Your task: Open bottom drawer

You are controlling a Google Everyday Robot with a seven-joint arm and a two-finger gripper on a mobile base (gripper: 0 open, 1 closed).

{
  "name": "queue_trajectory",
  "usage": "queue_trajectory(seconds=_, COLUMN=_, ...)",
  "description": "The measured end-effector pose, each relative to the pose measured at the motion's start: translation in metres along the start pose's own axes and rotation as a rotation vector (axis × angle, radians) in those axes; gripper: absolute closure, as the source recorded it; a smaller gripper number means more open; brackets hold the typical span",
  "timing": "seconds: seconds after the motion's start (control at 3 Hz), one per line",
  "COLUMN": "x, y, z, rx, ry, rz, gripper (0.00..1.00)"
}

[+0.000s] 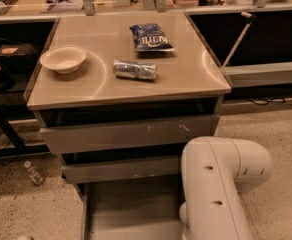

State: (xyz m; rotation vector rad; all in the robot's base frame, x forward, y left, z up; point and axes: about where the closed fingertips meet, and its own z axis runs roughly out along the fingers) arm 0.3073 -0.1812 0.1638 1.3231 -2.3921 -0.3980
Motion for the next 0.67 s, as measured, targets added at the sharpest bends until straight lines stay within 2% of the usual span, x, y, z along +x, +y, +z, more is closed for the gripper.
queue_trajectory(seconds=0.33, x=0.0154, y=0.0076, z=0.0010, rx=-0.012, ry=0.002, rz=0.016, gripper=0.00)
queue_trajectory(seconds=0.67, x=0.0147, y=0.0106, z=0.0008, rx=-0.013, ry=-0.002, rz=0.015, gripper=0.00)
